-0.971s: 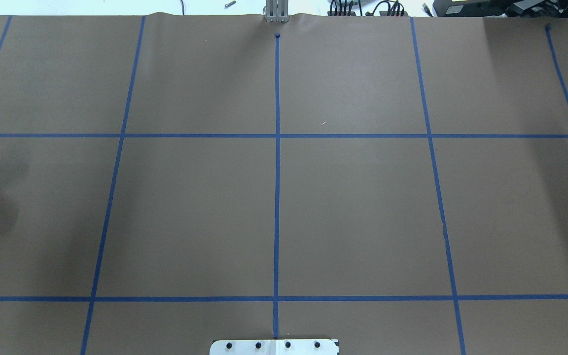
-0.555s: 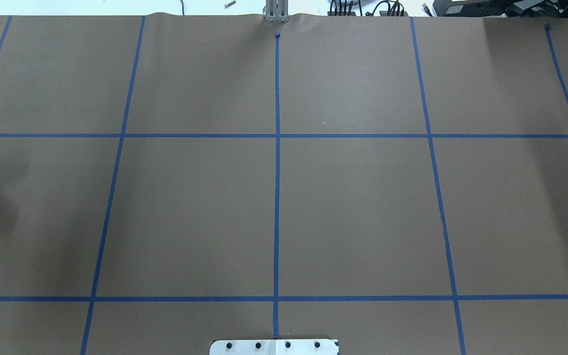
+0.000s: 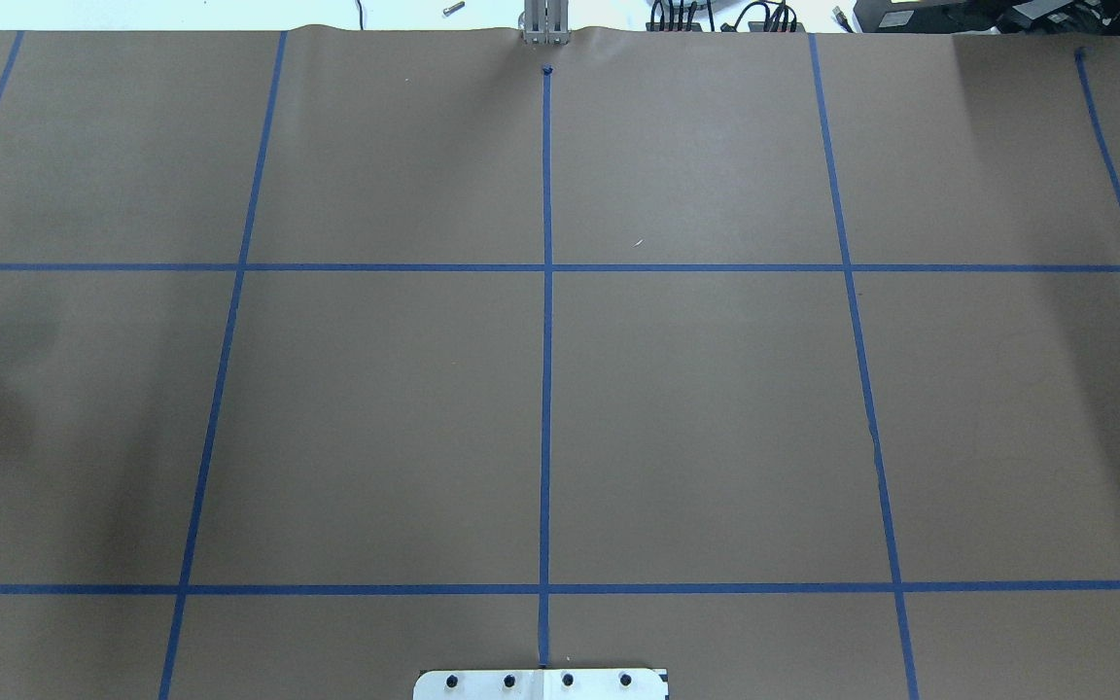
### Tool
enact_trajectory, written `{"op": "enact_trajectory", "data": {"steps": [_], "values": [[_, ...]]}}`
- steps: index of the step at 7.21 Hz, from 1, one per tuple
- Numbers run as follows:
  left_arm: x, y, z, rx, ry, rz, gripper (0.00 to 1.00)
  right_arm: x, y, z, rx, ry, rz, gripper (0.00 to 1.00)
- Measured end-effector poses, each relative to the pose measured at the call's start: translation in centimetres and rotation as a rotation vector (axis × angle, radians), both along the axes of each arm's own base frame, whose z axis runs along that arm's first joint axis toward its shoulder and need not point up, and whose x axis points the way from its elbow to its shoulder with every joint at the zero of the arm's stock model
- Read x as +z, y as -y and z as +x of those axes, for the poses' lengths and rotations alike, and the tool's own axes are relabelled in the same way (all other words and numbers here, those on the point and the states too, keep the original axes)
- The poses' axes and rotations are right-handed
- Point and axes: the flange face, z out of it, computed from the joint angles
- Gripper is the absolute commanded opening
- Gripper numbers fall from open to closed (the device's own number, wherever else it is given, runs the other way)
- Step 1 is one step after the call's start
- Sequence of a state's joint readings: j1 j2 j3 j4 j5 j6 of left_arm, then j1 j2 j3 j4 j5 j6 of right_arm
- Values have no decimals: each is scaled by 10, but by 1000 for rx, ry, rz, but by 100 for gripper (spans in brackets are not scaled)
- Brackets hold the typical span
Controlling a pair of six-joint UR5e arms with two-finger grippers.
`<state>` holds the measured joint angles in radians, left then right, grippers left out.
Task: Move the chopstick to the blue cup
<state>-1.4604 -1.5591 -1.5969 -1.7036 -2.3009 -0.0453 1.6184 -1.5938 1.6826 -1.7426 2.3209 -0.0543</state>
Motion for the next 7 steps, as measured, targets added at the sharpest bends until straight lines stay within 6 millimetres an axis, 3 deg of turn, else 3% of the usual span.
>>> {"op": "enact_trajectory", "data": {"steps": [3, 5, 6, 7], "values": [[16, -30, 49, -25, -53, -12, 98, -5, -1, 1, 2, -5, 10, 100], [31, -38, 62, -5, -53, -35, 97, -7, -1, 1, 3, -7, 15, 100], [37, -39, 70, 10, -50, -46, 73, -8, -1, 1, 3, -7, 16, 100], [40, -40, 78, 24, -49, -55, 18, -9, -1, 1, 4, -7, 17, 100]]}}
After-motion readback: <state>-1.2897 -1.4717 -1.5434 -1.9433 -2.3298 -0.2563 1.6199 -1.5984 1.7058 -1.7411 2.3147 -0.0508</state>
